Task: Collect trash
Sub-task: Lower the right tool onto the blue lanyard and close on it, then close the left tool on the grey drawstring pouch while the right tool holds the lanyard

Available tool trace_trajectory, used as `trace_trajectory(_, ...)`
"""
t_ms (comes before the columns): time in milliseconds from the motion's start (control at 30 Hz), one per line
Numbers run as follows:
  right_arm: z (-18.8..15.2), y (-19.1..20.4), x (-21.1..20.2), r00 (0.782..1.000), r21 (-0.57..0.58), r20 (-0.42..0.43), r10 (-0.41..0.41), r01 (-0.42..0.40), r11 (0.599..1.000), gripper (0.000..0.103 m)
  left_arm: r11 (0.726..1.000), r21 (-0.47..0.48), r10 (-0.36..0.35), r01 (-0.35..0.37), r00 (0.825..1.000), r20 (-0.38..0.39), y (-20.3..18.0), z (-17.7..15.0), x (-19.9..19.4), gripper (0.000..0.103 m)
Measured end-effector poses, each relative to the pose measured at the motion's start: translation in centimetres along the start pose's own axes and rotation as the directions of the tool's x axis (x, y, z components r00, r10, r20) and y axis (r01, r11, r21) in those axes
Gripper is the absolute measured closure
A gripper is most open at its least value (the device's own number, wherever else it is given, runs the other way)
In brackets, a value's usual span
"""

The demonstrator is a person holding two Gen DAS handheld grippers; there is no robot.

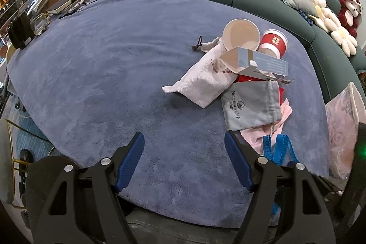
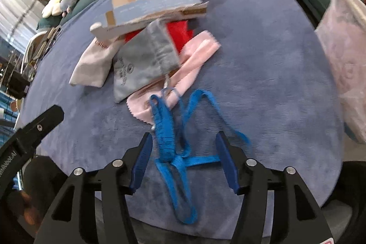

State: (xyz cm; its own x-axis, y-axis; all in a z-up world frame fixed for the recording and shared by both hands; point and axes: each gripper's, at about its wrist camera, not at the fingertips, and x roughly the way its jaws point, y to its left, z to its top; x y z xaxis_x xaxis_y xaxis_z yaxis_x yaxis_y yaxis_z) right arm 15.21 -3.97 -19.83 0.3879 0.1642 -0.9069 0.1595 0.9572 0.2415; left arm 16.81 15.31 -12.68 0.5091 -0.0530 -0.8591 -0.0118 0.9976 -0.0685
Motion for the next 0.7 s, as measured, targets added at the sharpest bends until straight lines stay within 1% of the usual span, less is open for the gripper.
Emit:
trace_trajectory(33,0.1,0.3,0.0,1.000,-0.016,0.011,-0.010,0.011,1.000,0.052,1.000,0.002,0.001,-0.001,1.000,-0.002,0.0,0.1,0.1,0.034)
trace_trajectory(67,0.0,0.5,0.1,1.000,-0.032,0.014,-0.019,0.019,0.999,0.061,1.000,0.004,0.001,-0.001,1.000,-0.003,-0.1,0.2,0.2,0.034)
trace_trajectory(100,0.1,0.5,0.1,0.999,-0.043,0.017,-0.029,0.030,0.999,0.065,1.000,0.004,-0.001,0.001,1.000,-0.004,-0.2,0.2,0.3,0.034)
trace_trajectory(167,0.0,0.1,0.0,1.000,-0.036,0.014,-0.017,0.018,0.999,0.084,1.000,0.006,-0.007,0.007,1.000,-0.007,-0.4,0.4,0.5,0.034)
trace_trajectory(233,0.0,-0.8,-0.1,1.000,-0.013,0.005,0.005,-0.005,1.000,0.089,1.000,0.010,-0.011,0.011,1.000,-0.013,-0.8,0.4,0.8,0.034)
trace_trajectory(333,-0.1,-2.1,-0.7,0.999,0.023,0.005,0.036,-0.036,0.999,0.091,1.000,0.023,-0.019,0.020,1.000,-0.019,-1.5,0.4,1.1,0.034)
trace_trajectory(400,0.0,-2.8,-1.6,0.999,0.038,0.025,0.047,-0.048,0.998,0.092,0.999,0.037,-0.029,0.029,0.999,-0.021,-2.1,0.3,1.1,0.034)
trace_trajectory(567,0.9,-4.7,-3.8,0.995,0.082,0.089,0.049,-0.056,0.995,0.092,0.995,0.071,-0.064,0.066,0.997,-0.038,-4.1,-0.1,1.3,0.034)
trace_trajectory(700,1.7,-6.2,-5.6,0.990,0.112,0.140,0.026,-0.042,0.993,0.092,0.992,0.090,-0.089,0.094,0.994,-0.057,-5.7,-0.2,1.7,0.034)
